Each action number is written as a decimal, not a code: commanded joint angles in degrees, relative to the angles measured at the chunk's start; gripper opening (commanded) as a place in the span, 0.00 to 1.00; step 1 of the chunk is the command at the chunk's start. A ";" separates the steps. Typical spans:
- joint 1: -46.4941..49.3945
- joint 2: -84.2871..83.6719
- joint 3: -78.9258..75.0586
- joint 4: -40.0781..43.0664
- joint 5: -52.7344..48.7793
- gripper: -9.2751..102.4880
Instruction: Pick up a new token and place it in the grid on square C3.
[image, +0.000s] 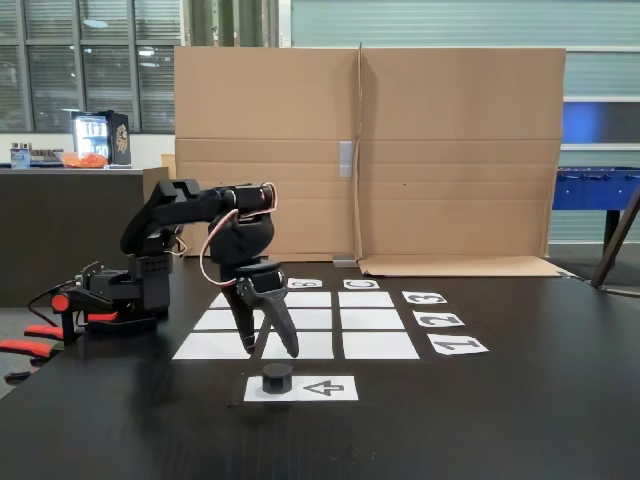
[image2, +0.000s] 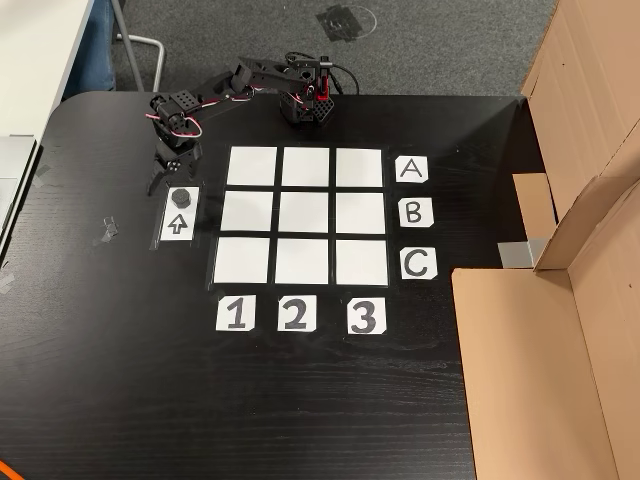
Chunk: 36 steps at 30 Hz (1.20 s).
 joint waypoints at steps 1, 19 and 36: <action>-1.23 -0.26 -2.99 -0.09 0.97 0.53; -2.55 -7.73 -8.17 0.00 2.90 0.54; -1.14 -6.68 -8.17 -0.53 2.90 0.08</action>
